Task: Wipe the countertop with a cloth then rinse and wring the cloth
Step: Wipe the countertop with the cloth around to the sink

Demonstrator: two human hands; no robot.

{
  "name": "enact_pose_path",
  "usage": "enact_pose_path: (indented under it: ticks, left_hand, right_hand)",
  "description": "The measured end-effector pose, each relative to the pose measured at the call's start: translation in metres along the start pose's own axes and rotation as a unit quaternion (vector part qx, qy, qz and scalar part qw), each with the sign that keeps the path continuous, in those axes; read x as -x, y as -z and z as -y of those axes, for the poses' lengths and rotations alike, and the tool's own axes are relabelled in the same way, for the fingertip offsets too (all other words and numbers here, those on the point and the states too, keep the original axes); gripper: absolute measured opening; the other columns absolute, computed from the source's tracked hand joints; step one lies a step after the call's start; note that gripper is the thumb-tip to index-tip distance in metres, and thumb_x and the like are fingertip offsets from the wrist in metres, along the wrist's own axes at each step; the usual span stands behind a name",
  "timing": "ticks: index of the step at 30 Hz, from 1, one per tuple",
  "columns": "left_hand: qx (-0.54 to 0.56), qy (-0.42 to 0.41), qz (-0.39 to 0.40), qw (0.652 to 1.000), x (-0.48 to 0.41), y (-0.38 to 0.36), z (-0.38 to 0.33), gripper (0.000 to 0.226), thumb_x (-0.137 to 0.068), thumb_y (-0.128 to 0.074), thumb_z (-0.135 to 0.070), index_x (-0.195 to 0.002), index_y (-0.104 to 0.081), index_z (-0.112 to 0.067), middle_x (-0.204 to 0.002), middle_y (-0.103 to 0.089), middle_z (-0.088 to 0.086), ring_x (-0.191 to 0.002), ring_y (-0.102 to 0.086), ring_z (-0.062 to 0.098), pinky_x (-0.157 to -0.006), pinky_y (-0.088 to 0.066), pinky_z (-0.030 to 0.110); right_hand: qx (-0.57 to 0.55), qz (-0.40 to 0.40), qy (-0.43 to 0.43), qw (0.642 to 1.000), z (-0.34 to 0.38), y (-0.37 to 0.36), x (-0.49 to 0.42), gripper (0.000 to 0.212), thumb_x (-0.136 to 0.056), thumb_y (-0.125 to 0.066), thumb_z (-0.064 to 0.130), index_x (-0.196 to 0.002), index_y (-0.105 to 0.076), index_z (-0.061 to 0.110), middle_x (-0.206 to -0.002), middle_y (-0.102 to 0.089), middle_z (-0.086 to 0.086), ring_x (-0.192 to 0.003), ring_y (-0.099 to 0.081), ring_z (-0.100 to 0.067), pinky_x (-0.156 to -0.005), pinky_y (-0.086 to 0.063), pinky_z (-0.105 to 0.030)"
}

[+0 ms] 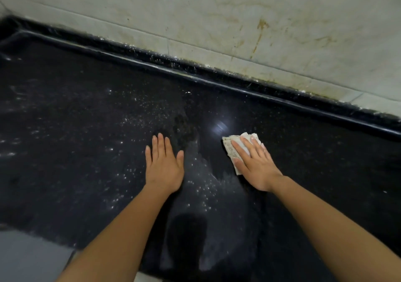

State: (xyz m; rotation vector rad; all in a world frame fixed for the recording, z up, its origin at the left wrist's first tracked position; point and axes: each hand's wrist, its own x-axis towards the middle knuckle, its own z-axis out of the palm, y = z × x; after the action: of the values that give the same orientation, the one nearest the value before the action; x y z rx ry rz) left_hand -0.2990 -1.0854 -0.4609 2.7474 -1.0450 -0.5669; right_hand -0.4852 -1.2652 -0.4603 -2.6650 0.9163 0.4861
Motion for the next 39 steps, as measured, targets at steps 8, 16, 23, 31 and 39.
enact_pose_path:
  ticks: [8,16,23,31,39]
  left_hand:
    - [-0.024,-0.007,-0.05,0.998,0.116,-0.033,0.015,0.067,-0.097,-0.004,-0.046,-0.149,0.008,-0.006,-0.158,0.014,0.007,-0.144,0.018,0.019,-0.114,0.015,0.035]
    - [-0.02,0.031,-0.055,0.998,0.178,-0.056,0.025,0.071,-0.098,-0.012,-0.047,-0.148,0.011,-0.002,-0.158,0.013,0.011,-0.144,0.018,0.021,-0.115,0.012,0.036]
    - [0.008,0.037,-0.038,0.999,0.184,-0.063,0.03,0.072,-0.097,-0.01,-0.05,-0.147,0.015,-0.005,-0.157,0.019,0.009,-0.138,0.027,0.014,-0.115,0.013,0.037]
    - [0.013,0.034,-0.038,0.999,0.181,-0.065,0.033,0.076,-0.091,-0.002,-0.054,-0.147,0.015,-0.005,-0.157,0.019,0.009,-0.136,0.029,0.014,-0.113,0.016,0.035]
    - [0.016,0.034,-0.024,0.999,0.18,-0.068,0.036,0.077,-0.083,0.017,-0.06,-0.141,0.024,-0.01,-0.149,0.031,0.004,-0.137,0.031,0.017,-0.113,0.017,0.036]
  right_hand:
    - [-0.003,0.007,0.011,1.0,-0.003,-0.034,0.081,0.057,-0.099,-0.007,0.053,-0.15,0.014,0.04,-0.159,0.02,0.008,-0.142,0.03,-0.014,-0.112,0.021,-0.033]
    - [0.043,0.026,0.096,0.994,0.018,-0.069,0.161,0.069,-0.086,0.012,0.06,-0.15,0.011,0.036,-0.158,0.02,0.005,-0.145,0.022,-0.023,-0.119,0.01,-0.041]
    - [0.126,-0.029,0.242,0.962,0.028,-0.111,0.221,0.058,-0.102,-0.023,0.05,-0.154,-0.018,0.025,-0.159,-0.021,-0.004,-0.146,-0.013,-0.03,-0.111,-0.015,-0.043]
    - [0.13,-0.023,0.21,0.969,0.025,-0.089,0.172,0.053,-0.103,-0.013,0.044,-0.154,-0.01,0.03,-0.16,-0.019,-0.003,-0.147,-0.012,-0.029,-0.113,-0.011,-0.042]
    - [0.069,-0.02,0.082,0.994,0.035,-0.051,0.094,0.053,-0.099,-0.002,0.048,-0.147,0.017,0.038,-0.158,0.022,0.008,-0.145,0.023,-0.018,-0.118,0.013,-0.038]
